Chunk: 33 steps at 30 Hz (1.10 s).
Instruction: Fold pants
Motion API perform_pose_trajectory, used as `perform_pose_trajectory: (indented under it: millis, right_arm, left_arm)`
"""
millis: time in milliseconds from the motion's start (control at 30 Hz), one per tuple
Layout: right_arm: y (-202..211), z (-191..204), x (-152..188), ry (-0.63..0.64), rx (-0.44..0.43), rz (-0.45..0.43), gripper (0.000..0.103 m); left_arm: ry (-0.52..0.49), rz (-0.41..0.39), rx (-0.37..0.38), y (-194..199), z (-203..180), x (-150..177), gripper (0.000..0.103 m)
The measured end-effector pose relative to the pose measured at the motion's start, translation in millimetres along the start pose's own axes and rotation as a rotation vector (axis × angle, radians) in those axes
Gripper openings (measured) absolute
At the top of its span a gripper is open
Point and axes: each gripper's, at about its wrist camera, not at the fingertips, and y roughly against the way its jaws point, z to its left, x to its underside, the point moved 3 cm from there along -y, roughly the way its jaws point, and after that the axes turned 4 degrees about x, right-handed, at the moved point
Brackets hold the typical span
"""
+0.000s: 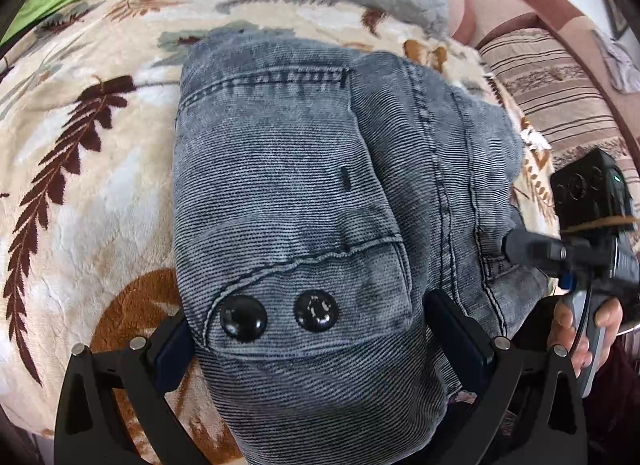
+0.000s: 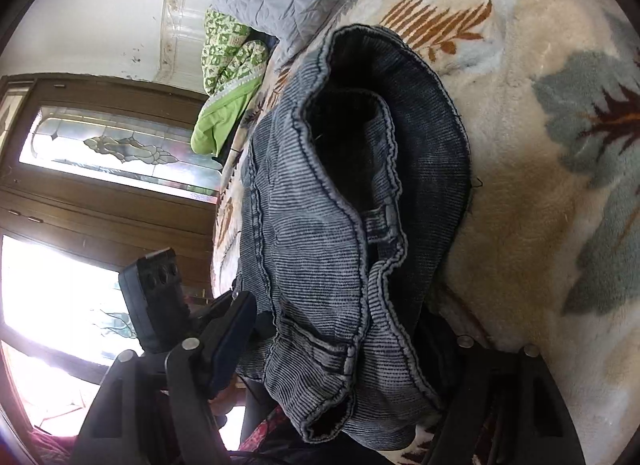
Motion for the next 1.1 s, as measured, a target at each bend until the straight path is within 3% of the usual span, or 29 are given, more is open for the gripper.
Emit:
perform_pose_trajectory:
  millis: [167, 233, 467, 567, 700, 833, 1100]
  right_arm:
    - [1.1, 3.5, 1.4, 0.037, 0.056, -0.008, 0.062]
    - [3.0, 8.0, 2.4, 0.068, 0.080, -0.021, 0.059]
    - [14.3, 42.8, 8.7, 0.235, 0.120, -0.114, 0.046]
    - [21.3, 57.6, 11.5, 0.311, 0.140, -0.165, 0.043]
    - [36.3, 68.9, 7.7, 0.366, 0.160, -0.232, 0.043]
    - [56.4, 71.3, -8.2, 0.379, 0.126, -0.297, 0.043]
    - [65.4, 83.4, -77.8, 0.379, 0.090, -0.395, 0.043]
  left_arm:
    - [0.068, -0.029, -0.034, -1.4, -6.7, -5.9, 0.101]
    - [0.068, -0.049, -0.048, 0.5, -10.5, -4.2, 0.093]
    - [0.025, -0.110, -0.078, 20.8, -26.3, -8.7, 0.049]
    - [-0.012, -0.138, -0.091, 32.6, -34.7, -14.5, 0.040]
    - [-0.065, -0.185, -0.088, 49.2, -48.1, -27.0, 0.038]
    - [-0.089, -0.232, -0.081, 62.1, -58.8, -51.2, 0.038]
    - [-0.137, -0.312, -0.127, 69.1, -70.6, -125.5, 0.038]
